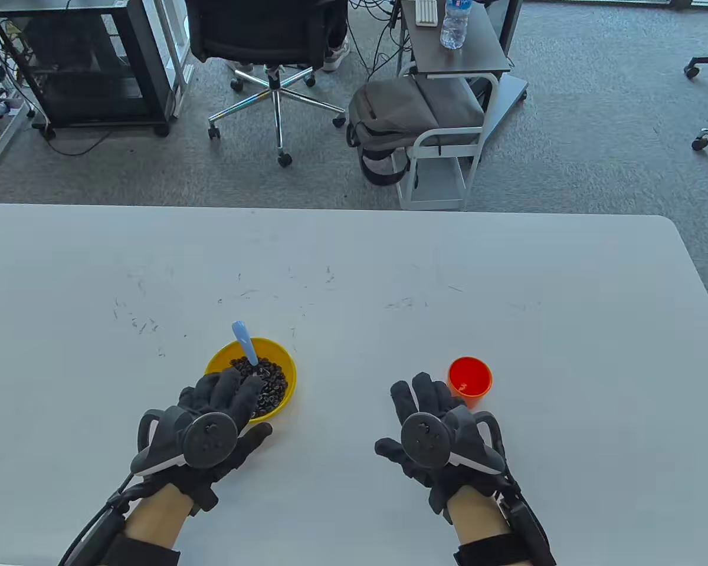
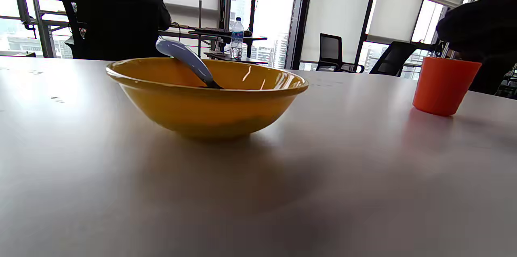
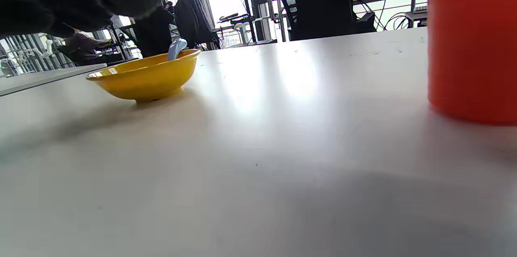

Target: Scoop coffee beans into a cup using a baby spoon

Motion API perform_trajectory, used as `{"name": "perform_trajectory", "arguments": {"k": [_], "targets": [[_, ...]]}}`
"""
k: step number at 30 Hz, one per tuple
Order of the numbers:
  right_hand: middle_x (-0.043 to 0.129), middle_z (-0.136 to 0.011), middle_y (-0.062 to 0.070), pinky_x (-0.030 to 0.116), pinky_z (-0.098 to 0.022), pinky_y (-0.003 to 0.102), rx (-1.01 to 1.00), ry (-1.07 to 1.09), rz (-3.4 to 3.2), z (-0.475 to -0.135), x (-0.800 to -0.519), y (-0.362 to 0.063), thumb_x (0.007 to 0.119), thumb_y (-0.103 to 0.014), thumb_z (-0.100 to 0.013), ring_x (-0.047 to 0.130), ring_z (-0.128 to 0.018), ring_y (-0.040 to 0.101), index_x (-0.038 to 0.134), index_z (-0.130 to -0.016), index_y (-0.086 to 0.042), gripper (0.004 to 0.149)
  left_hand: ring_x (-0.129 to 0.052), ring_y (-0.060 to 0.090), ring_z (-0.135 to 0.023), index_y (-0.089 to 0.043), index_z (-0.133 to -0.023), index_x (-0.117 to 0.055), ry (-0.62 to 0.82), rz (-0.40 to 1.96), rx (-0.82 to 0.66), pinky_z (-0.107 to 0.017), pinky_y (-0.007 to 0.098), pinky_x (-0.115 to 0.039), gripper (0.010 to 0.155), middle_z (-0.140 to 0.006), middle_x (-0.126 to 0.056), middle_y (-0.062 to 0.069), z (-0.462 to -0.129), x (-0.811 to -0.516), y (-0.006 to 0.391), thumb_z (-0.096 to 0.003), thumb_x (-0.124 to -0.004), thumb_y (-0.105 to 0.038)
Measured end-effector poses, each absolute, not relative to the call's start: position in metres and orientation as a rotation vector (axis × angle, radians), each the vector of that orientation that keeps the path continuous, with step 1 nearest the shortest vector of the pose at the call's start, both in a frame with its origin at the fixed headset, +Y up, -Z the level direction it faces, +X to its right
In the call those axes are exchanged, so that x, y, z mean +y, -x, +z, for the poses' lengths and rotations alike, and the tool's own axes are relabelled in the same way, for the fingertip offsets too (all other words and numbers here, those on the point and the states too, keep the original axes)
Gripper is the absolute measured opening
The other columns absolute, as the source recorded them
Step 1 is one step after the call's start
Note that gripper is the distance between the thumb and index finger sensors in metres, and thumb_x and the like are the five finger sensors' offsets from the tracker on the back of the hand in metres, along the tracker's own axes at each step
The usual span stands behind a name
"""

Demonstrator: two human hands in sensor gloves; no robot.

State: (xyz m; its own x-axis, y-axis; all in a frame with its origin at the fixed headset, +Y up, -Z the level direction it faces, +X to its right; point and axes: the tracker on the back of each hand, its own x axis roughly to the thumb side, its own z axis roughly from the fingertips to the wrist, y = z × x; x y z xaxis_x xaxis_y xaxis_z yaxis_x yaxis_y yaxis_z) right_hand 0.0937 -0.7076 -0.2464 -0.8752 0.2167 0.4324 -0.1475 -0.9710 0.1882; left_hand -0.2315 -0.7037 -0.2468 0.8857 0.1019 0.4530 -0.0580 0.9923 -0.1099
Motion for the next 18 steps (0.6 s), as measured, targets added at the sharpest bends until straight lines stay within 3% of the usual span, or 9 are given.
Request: {"name": "perform_trajectory", "arguments": {"k": [18], "targets": [[0.029,-0.107,0.041,0.047,-0.058,0.077,0.2,-0.652,2.833,-0.2482,-0.7034,-0.101,0.068,-0.058,-0.054,0.042,-0.089,0.067,0.032,-0.109,-0.001,0.088,-0.039,0.062,-0.103,-0.012,-0.119,-0.042,0.105,0.09,-0.472,-0.063,0.078,-0.044,0.073,-0.116,-0.035,0.031,-0.2478,-0.7037,0.2326,-0.0634,-0.058,-0.057]]}}
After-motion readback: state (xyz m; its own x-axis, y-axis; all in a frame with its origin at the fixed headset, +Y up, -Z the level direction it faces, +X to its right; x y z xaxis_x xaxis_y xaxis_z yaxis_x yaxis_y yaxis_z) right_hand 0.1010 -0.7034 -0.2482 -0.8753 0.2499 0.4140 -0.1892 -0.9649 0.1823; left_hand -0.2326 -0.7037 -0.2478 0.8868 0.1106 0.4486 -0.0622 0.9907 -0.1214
